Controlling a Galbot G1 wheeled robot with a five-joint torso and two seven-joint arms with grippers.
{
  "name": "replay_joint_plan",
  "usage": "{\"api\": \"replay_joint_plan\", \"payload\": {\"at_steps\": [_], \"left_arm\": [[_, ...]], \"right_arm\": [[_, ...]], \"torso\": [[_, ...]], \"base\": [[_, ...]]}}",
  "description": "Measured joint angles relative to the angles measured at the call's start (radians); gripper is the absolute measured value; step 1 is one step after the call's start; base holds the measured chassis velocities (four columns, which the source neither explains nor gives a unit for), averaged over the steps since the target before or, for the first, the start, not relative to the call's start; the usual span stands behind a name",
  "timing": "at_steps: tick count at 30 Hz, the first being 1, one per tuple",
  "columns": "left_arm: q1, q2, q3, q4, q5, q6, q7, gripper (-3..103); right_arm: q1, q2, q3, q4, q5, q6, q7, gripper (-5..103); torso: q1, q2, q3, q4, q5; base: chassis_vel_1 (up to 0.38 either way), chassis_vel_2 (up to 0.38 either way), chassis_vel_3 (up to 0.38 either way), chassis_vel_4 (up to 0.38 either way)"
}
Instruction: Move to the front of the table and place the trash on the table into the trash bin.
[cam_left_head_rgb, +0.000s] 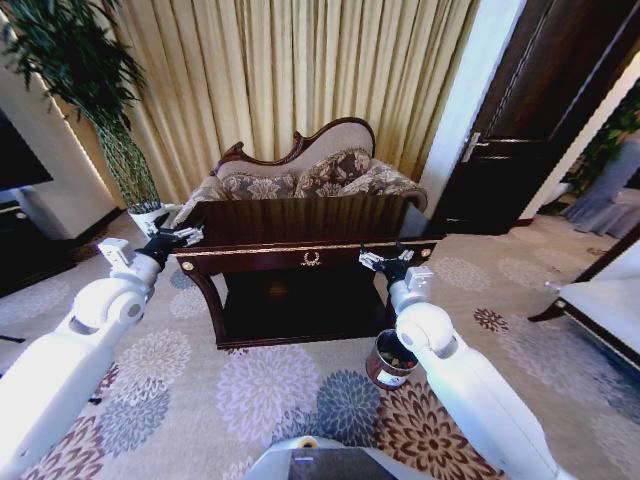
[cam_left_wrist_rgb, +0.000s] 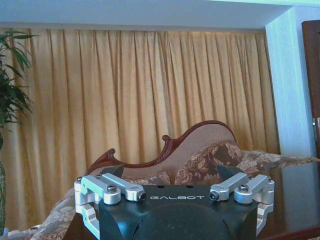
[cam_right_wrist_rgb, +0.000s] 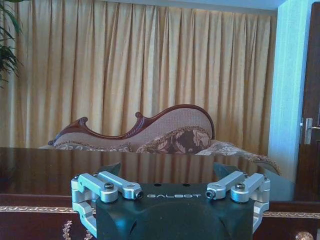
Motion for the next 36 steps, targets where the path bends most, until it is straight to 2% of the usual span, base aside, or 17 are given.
{"api": "replay_joint_plan", "payload": {"at_steps": [5, 16, 36], "left_arm": [[-0.002, 0.004, -0.001, 0.001, 0.001, -0.002, 0.005, 100], [-0.001, 0.020, -0.005, -0.007, 0.002, -0.011, 0.007, 100], [-0.004, 0.031, -0.001, -0.014, 0.002, -0.019, 0.008, 100]], "right_arm": [[-0.001, -0.004, 0.004, 0.014, 0.001, -0.034, 0.001, 100], [-0.002, -0.005, 0.008, 0.018, -0.005, -0.036, 0.001, 100], [-0.012, 0.003, 0.011, 0.015, -0.021, -0.028, 0.000, 100]], "torso": [[0.000, 0.000, 0.000, -0.0001, 0.0000], [0.000, 0.000, 0.000, -0.0001, 0.0000], [0.000, 0.000, 0.000, -0.0002, 0.0000]], "base": [[0.000, 0.000, 0.000, 0.000], [0.033, -0.041, -0.036, 0.041], [0.170, -0.167, -0.165, 0.164]]}}
